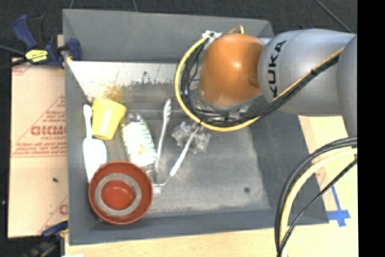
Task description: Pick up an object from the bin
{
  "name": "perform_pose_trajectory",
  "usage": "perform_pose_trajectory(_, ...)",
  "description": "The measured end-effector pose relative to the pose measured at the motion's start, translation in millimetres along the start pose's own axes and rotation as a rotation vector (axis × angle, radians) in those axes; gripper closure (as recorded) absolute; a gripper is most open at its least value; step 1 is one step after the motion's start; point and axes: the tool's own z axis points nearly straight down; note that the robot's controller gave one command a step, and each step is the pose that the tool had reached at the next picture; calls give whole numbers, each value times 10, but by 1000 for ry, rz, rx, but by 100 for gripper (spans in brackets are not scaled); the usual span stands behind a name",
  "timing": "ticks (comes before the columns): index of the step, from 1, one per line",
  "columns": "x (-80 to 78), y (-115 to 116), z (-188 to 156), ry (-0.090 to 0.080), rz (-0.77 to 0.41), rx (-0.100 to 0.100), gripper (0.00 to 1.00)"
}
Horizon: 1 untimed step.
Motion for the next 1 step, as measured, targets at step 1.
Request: perform_pose_trajectory(1,-5,-8,-231,-2,3,2,100)
